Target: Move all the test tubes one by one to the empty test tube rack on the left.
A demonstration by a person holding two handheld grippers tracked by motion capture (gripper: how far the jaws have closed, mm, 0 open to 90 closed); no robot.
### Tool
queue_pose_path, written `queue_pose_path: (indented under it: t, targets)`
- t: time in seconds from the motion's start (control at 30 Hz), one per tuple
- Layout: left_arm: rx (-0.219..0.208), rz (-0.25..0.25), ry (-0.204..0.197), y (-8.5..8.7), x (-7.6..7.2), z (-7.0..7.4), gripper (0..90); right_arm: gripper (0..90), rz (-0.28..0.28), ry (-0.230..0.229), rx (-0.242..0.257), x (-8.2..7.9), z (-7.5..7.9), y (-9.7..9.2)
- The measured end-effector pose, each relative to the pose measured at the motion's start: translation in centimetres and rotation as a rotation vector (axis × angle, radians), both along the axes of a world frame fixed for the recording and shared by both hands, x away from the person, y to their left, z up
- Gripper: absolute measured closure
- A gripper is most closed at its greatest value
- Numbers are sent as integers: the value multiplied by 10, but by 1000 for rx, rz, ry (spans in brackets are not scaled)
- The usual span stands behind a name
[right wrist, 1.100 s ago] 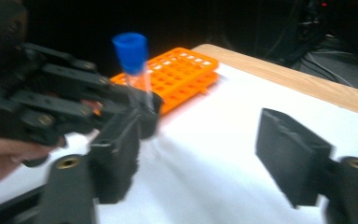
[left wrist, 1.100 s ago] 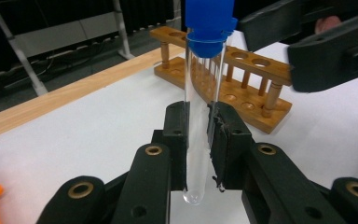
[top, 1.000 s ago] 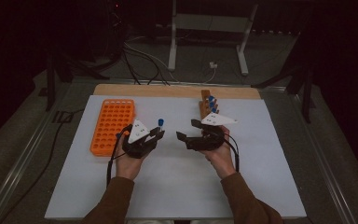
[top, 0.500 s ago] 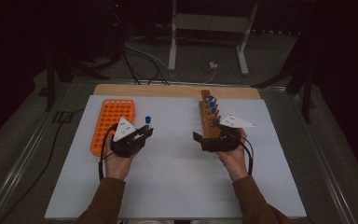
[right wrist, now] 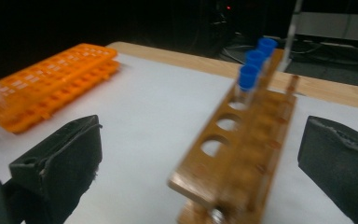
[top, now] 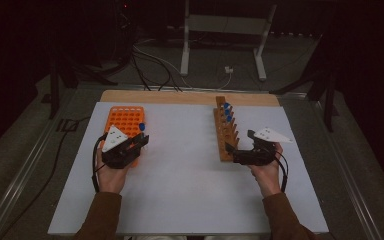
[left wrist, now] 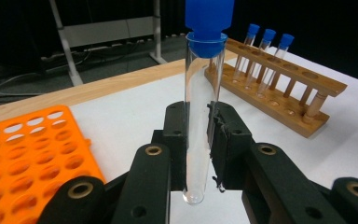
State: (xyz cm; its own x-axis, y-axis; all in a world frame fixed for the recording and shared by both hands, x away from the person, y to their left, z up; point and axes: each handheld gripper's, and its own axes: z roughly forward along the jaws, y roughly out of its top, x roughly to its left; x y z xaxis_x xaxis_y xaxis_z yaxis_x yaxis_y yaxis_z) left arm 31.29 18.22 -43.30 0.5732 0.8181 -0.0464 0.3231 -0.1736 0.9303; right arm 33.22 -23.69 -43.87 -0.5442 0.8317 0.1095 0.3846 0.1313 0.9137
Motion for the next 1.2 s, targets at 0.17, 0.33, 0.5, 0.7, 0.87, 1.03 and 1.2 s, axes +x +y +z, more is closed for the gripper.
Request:
queue_pose_path:
  t: [0.17,0.33,0.5,0.7,0.87,1.03,1.2]
  targets:
    - [-5,20,-7,12,-4,1,781,0,-29,-3,-10,-6,-4,-16]
    - [-32,35,-6,26,-8,1,781,0,-51,-9,-14,-15,-8,-27]
    - [-32,49,-12,37,-11,2,781,0,-64,-15,-28,-21,-10,-34]
    - [-62,65,-12,50,-16,0,781,0,-72,-10,-29,-25,-12,-40]
    - [-65,87,-16,60,-19,-2,781,0,-80,-12,-41,-31,-13,-47]
    - [-43,115,2,63,-16,-13,781,0,-93,-12,-36,-36,-15,-56]
    - [-10,127,28,63,-11,-27,780,0,-96,-13,-31,-38,-15,-58]
